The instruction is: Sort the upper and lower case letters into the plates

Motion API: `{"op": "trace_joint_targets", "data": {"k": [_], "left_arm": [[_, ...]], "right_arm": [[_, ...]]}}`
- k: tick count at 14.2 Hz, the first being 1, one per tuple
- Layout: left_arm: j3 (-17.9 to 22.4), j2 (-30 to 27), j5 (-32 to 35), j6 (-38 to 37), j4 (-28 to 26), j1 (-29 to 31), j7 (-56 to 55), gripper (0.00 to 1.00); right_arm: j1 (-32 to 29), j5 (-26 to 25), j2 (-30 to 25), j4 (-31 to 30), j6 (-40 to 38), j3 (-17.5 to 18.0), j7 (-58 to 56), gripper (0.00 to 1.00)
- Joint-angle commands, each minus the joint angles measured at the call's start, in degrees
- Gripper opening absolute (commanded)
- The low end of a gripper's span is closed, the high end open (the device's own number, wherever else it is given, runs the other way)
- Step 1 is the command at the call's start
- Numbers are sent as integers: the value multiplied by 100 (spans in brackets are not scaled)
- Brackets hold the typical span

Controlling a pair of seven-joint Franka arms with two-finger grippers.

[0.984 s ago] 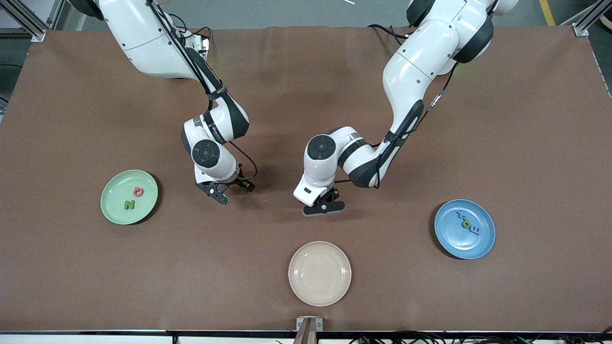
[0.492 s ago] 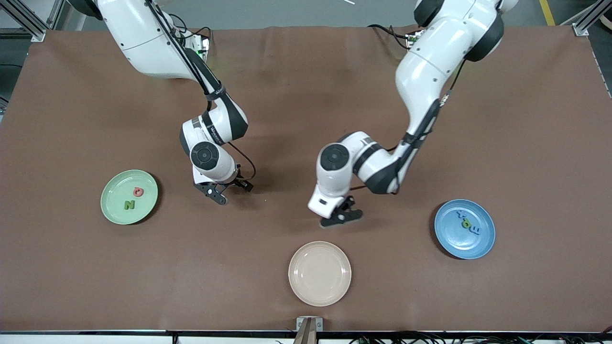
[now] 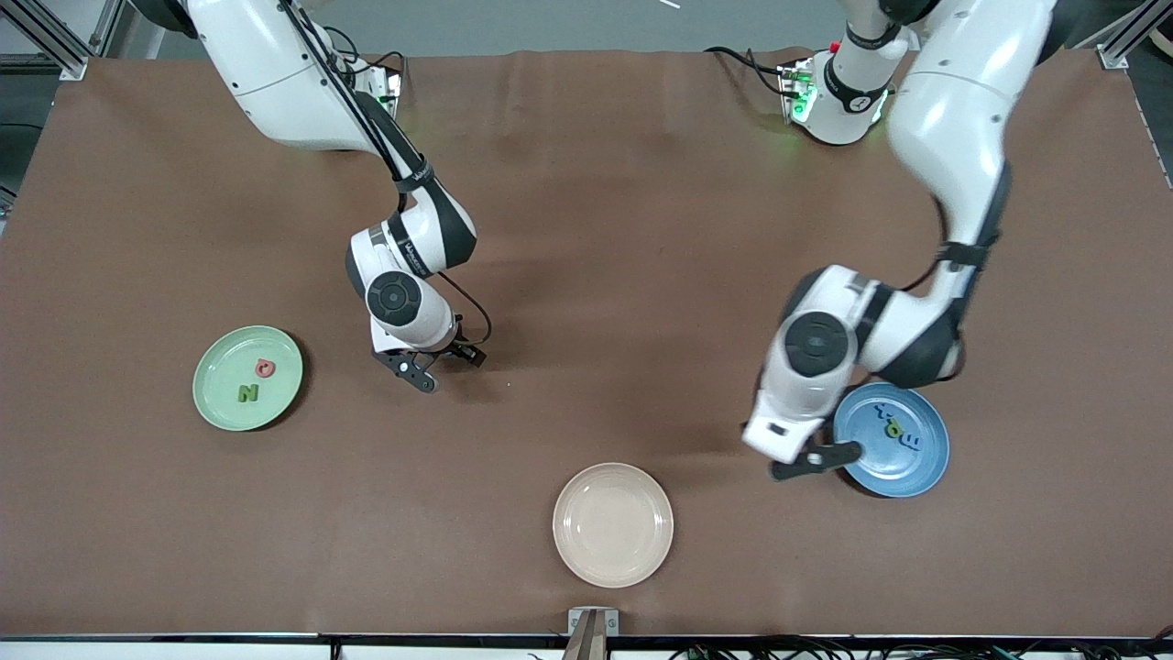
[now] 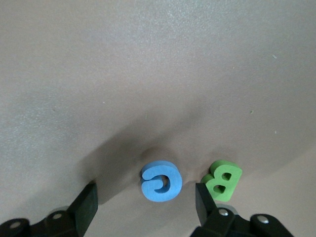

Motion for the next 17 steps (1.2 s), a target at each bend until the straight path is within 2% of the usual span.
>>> {"op": "trace_joint_targets", "data": {"k": [1,5,8,9,10,12,13,15,17], "left_arm": [[-359,-398,24,34,-720,918,720,0],[-615,-355,33,130,-1027,2001,1609,0],[-615,-163,33,690,-1282,2362,1778,2],[-615,-83,33,910,-1344,2468,1778,7],[-615,5,33,1034,-1353,2556,1786,21],[-615,6,33,1053,-1345,2574,1813,88],[-615,-55,41,1036,-1336,2574,1856,100],[-659,-545,33,818,-1318,2548,2093,100],[-852,-950,15,291,-1161,2574,2164,100]], "right_arm": [[-31,89,-82,-41,6,12,37,88],[-40,89,-64,-41,85,3,28,85],[-58,89,-56,-41,76,3,-24,71],[-67,89,-56,-41,76,3,-24,67],[-110,89,-56,-41,76,3,-33,66],[-216,72,-56,-41,76,3,-51,66],[-242,63,-56,-49,76,3,-68,66],[-243,63,-56,-67,76,3,-86,66],[-243,63,-56,-76,85,3,-86,65]]}}
